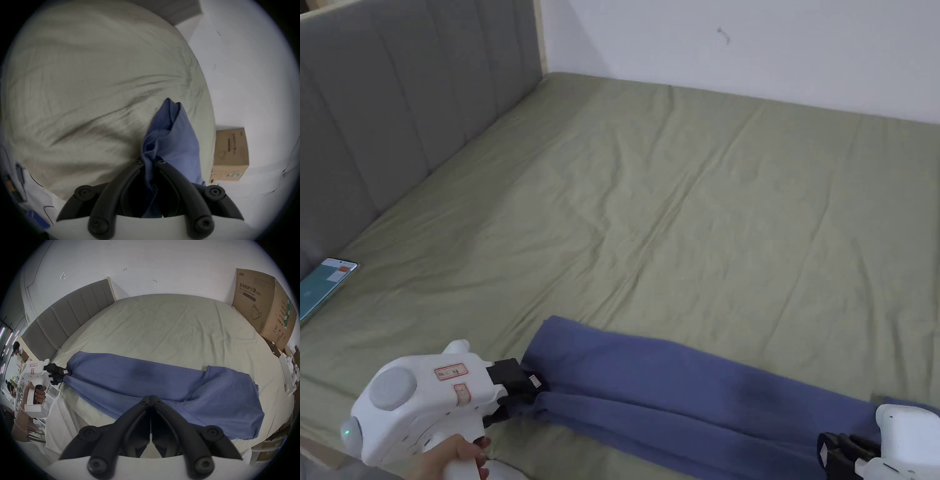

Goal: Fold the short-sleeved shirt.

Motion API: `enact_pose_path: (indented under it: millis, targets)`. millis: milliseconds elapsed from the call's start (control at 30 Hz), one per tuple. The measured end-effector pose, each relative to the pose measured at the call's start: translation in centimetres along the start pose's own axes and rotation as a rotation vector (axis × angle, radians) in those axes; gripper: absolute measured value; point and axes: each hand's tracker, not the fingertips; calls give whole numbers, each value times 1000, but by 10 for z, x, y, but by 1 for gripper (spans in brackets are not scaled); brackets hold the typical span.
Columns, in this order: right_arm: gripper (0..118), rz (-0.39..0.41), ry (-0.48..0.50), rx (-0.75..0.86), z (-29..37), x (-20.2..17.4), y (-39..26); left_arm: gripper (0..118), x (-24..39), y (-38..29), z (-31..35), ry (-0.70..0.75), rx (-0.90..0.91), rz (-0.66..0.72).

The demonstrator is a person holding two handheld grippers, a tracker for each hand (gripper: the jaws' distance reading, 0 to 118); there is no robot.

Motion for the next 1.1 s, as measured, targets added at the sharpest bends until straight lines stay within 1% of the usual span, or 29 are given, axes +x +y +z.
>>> enact_pose_path:
  millis: [33,133,167,233,333,367,467,500,533,600,667,700,733,767,800,833,867,900,933,967,1033,1067,1100]
  targets:
    - [0,-3,-3,-1,1,1,-1,9,1,-1,6,8,0,-34]
    - [0,-8,-10,-7,4,8,-3,9,15,2,15,18,12,-64]
    - [0,-12,-16,-4,6,12,-4,9,30,-3,28,-1,28,-83]
    - [0,-41,-30,14,12,20,-5,9,60,-7,38,-15,61,-172]
    - [0,-92,-39,37,24,36,-9,9,114,-22,44,-27,77,-365]
    - [0,-103,-46,43,29,42,-11,9,137,-32,44,-27,70,-449]
    - [0,-154,-79,62,42,62,-19,9,205,-76,35,-11,51,-710]
    - [0,-179,-92,68,46,70,-22,9,225,-96,28,-21,37,-806]
    - [0,-206,-105,76,50,78,-26,9,242,-116,22,-29,14,-874]
    - [0,-259,-126,81,57,95,-35,9,268,-159,3,-81,-37,-1043]
    - [0,-311,-149,80,63,110,-45,9,282,-201,-23,-114,-131,-1172]
    - [0,-337,-157,76,66,118,-51,9,283,-221,-39,-100,-193,-1210]
    - [0,-361,-167,73,69,125,-56,11,283,-242,-54,-69,-225,-1262]
    - [0,-381,-175,70,72,128,-61,24,279,-257,-67,-55,-227,-1304]
    - [0,-399,-185,73,75,133,-66,48,272,-271,-81,-68,-250,-1304]
    - [0,-415,-193,75,77,137,-71,83,266,-279,-93,-71,-296,-1298]
    - [0,-432,-201,72,80,140,-75,98,259,-285,-102,-63,-379,-1261]
    - [0,-443,-205,73,82,144,-78,106,254,-288,-109,-68,-442,-1221]
    - [0,-450,-203,76,85,147,-82,106,247,-290,-115,-83,-477,-1187]
    - [0,-457,-208,78,87,149,-84,106,244,-286,-118,-72,-474,-1169]
    - [0,-468,-220,83,90,152,-86,105,240,-274,-121,36,-399,-1104]
    - [0,-469,-220,87,92,152,-87,105,239,-265,-117,46,-366,-1066]
    - [0,-471,-222,93,93,152,-88,105,242,-253,-108,23,-338,-1031]
